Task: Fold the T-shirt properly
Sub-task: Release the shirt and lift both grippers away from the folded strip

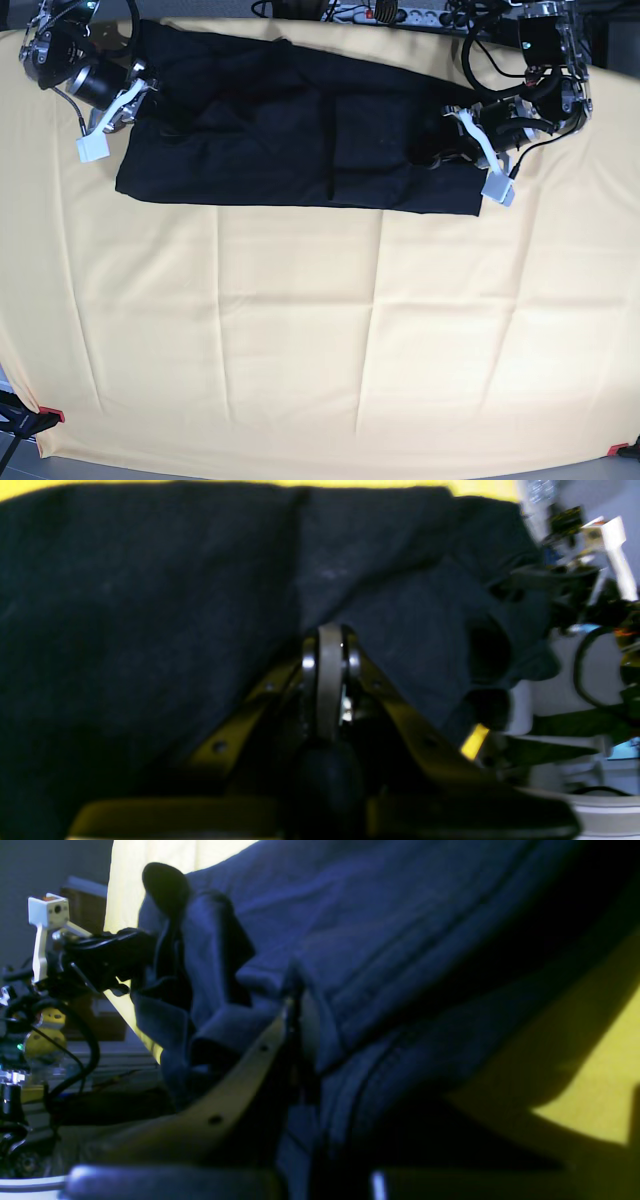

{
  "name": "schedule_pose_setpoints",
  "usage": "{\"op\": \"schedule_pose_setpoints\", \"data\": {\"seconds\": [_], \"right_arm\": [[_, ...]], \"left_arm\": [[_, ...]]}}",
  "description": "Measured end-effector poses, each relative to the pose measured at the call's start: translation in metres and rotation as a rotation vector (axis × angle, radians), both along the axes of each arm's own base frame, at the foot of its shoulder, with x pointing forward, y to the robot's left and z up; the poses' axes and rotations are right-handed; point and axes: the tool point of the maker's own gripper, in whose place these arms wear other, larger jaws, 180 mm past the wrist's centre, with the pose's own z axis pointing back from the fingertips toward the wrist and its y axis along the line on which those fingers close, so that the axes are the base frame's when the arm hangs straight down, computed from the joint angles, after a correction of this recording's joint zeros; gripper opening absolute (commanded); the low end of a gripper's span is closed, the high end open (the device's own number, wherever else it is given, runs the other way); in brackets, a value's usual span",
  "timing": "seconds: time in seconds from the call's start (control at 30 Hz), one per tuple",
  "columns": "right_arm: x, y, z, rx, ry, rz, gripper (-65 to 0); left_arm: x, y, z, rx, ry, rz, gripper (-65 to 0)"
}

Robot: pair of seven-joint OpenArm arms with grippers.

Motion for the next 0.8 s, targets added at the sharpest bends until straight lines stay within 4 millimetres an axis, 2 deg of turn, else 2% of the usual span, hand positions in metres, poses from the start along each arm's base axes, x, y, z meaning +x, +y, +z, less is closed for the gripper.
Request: {"op": "schedule_pose_setpoints", "data": {"seconds": [0.1, 0.27, 0.33, 0.43, 0.6, 0.8], "right_arm": [[0.002, 0.000, 0.001, -0.002, -0.004, 0.000, -65.0], [0.003, -0.001, 0.001, -0.009, -0.007, 0.003, -65.0], [0.003, -0.003, -0.002, -0.032, 0.002, 0.006, -65.0], [0.003, -0.014, -0.006, -0.094, 0.018, 0.019, -65.0], [0.009, -0.049, -0.003, -0.231, 0.030, -0.006, -65.0], [0.019, -0.112, 0.017, -0.475, 0.023, -0.085, -65.0]], "left_arm": [[0.005, 0.002, 0.013, -0.061, -0.028, 0.024, -65.0], [0.017, 0.025, 0.033, -0.096, -0.094, 0.096, -63.4], [0.015, 0.034, 0.032, -0.076, -0.088, 0.110, -61.9], [0.016, 0.048, 0.042, -0.099, -0.109, 0.136, -61.9], [0.018, 0.080, 0.052, -0.029, -0.133, 0.164, -61.9], [0.018, 0.089, 0.054, 0.009, -0.132, 0.153, -61.9]]}}
